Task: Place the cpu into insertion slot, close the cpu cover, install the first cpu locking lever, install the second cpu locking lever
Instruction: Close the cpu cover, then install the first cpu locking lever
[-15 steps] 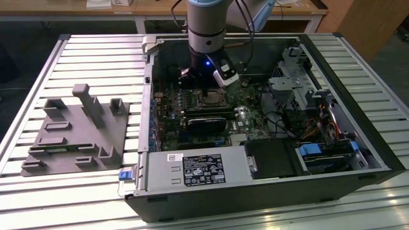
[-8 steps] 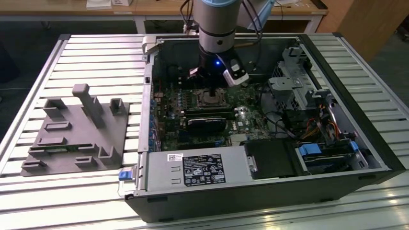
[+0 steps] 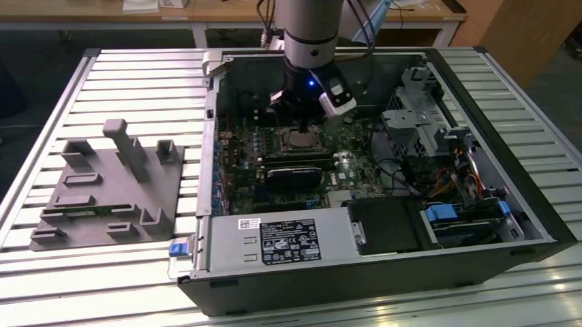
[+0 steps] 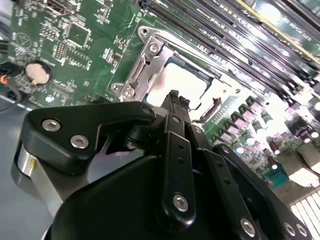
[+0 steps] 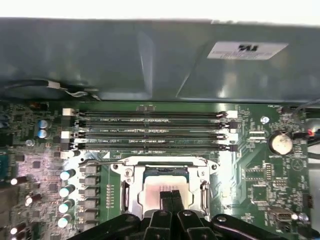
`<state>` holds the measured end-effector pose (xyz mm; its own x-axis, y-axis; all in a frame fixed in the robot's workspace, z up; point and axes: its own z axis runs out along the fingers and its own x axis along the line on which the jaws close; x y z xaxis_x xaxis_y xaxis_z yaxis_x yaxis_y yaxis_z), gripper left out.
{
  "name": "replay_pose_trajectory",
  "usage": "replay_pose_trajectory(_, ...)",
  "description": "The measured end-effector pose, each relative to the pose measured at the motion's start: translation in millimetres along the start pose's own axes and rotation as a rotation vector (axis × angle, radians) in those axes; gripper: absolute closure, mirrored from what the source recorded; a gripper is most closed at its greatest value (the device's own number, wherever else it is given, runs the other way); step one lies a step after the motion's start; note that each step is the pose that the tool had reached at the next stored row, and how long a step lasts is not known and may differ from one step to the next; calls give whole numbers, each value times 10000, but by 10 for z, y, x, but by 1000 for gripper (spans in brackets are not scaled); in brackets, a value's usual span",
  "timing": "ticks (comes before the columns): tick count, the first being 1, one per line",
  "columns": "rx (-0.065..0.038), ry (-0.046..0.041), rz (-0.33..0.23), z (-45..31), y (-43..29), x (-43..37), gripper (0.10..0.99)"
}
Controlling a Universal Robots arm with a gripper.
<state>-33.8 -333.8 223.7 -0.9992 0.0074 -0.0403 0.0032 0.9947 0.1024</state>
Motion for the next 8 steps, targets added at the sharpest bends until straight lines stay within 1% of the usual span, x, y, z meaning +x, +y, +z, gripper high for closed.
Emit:
replay_pose_trajectory(2, 0, 0, 0, -59, 6, -2, 980)
replay_pose_trajectory(4, -1, -1, 0, -102, 11, -4, 980)
replay_pose_trajectory(8, -1, -1, 0, -117, 12, -5, 980)
